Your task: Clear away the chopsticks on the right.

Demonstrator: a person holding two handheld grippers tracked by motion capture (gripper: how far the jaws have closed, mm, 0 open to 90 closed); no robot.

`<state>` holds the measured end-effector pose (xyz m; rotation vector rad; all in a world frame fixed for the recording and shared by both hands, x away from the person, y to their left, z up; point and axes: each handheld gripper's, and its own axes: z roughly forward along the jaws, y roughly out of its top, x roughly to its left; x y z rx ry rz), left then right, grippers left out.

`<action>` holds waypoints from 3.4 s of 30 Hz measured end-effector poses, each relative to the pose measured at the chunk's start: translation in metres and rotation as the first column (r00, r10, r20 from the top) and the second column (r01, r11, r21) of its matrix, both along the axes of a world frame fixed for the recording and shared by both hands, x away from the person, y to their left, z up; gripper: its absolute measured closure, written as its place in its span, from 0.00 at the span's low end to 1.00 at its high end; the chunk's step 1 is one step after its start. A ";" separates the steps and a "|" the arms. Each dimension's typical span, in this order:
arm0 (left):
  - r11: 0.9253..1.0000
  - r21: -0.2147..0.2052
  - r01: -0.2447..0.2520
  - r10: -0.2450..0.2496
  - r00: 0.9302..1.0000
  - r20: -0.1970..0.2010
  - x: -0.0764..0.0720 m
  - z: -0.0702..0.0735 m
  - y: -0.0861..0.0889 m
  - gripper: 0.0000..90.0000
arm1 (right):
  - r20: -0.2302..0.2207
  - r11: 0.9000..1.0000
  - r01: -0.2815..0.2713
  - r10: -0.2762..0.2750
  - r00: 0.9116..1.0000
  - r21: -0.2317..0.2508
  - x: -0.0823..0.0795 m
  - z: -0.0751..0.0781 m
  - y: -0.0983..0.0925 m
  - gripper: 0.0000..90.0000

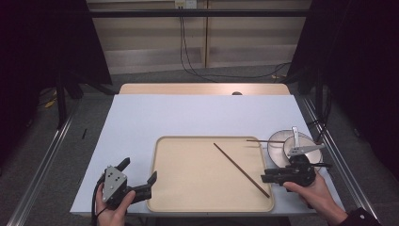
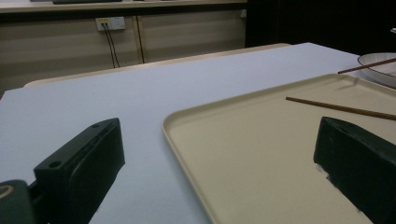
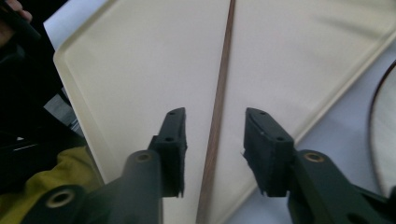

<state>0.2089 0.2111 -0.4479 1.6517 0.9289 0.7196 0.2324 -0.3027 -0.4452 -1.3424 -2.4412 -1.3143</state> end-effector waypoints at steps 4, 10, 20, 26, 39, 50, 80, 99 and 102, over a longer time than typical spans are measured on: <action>1.000 0.000 0.003 -0.003 1.000 -0.001 0.000 0.000 0.001 0.02 | 0.135 1.000 0.003 -0.007 0.991 0.028 -0.002 0.011 -0.010 0.46; 1.000 0.009 0.005 -0.005 1.000 -0.002 0.000 0.000 0.001 0.02 | 0.220 0.999 0.011 -0.020 0.975 0.042 0.002 0.023 -0.029 0.35; 1.000 0.007 -0.005 0.005 1.000 -0.002 0.000 0.000 0.001 0.02 | 0.293 0.998 -0.047 0.031 0.956 0.050 0.018 0.049 -0.075 0.32; 1.000 0.007 -0.003 0.003 1.000 -0.002 0.000 0.000 0.001 0.02 | 0.334 1.000 -0.015 0.015 0.942 -0.004 0.037 0.057 -0.105 0.25; 1.000 0.012 0.002 -0.002 1.000 -0.006 0.001 -0.001 0.001 0.02 | 0.337 0.998 0.022 -0.001 0.942 -0.057 0.087 0.051 -0.159 0.34; 1.000 0.013 0.002 -0.002 1.000 -0.005 0.001 -0.001 0.002 0.02 | 0.278 0.974 -0.043 0.105 0.955 -0.221 0.124 0.033 -0.172 0.56; 1.000 0.018 0.003 -0.003 1.000 -0.004 0.001 -0.001 0.002 0.02 | 0.032 0.868 -0.301 0.340 0.940 -0.395 0.128 0.006 -0.156 0.86; 1.000 0.017 0.000 0.000 1.000 -0.001 0.001 -0.001 0.002 0.02 | 0.052 0.897 -0.261 0.299 0.953 -0.357 0.128 0.006 -0.155 0.93; 1.000 0.016 0.001 -0.001 1.000 -0.001 0.001 -0.001 0.002 0.02 | 0.069 0.905 -0.240 0.280 0.957 -0.351 0.129 0.008 -0.157 0.93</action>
